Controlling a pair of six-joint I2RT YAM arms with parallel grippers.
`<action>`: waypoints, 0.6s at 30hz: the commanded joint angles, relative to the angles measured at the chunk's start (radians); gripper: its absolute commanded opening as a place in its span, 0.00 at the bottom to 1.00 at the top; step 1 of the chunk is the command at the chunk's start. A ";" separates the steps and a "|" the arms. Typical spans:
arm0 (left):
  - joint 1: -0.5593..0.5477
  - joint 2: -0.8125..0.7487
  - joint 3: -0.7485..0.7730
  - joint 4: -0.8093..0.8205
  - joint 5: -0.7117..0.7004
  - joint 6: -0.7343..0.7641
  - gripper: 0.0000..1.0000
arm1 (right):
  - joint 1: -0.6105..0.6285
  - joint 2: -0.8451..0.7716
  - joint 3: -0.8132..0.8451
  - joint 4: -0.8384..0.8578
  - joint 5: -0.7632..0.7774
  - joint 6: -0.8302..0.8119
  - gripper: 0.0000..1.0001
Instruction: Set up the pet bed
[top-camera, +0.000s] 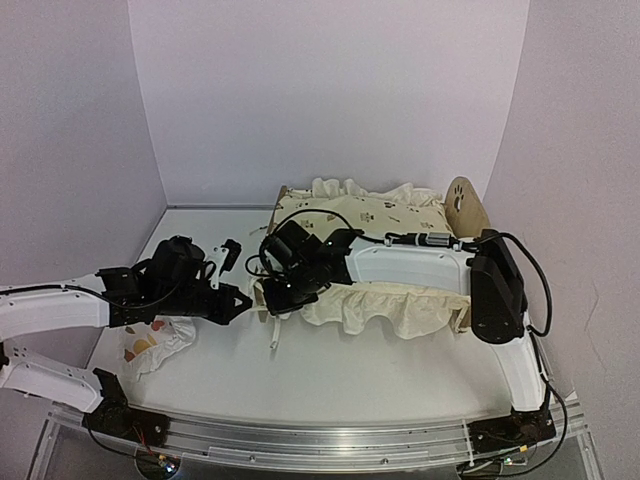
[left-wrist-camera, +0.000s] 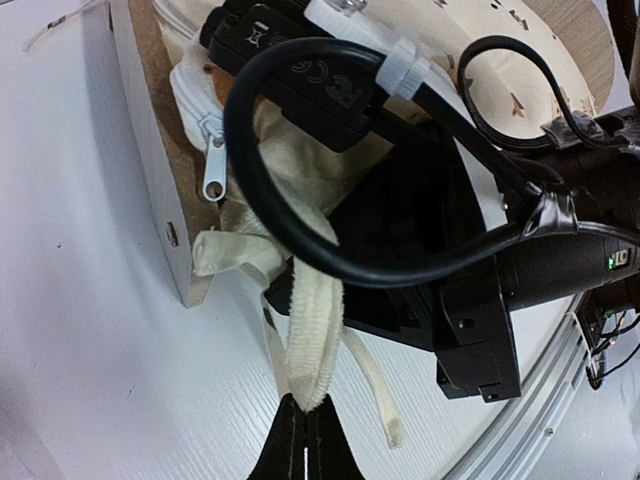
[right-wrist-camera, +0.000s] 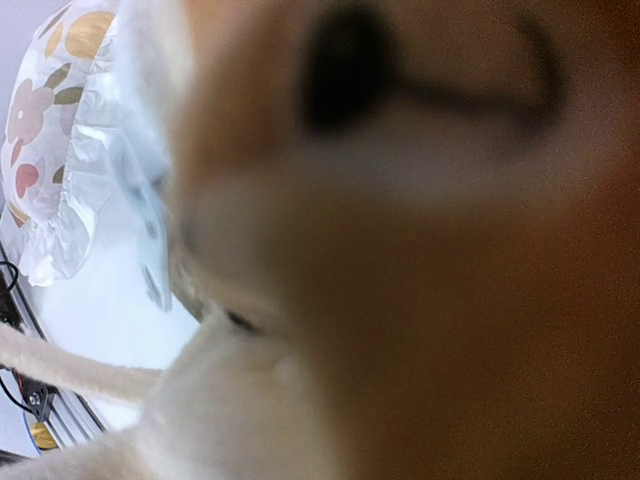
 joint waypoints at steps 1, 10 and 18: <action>-0.002 0.036 0.055 0.022 0.092 0.032 0.01 | -0.031 0.032 0.024 -0.044 0.022 -0.055 0.00; -0.002 0.148 0.029 0.079 0.154 0.022 0.10 | -0.029 -0.054 -0.183 0.255 -0.075 -0.203 0.00; -0.002 0.102 0.009 0.083 0.136 0.012 0.36 | -0.028 -0.095 -0.316 0.456 -0.124 -0.254 0.00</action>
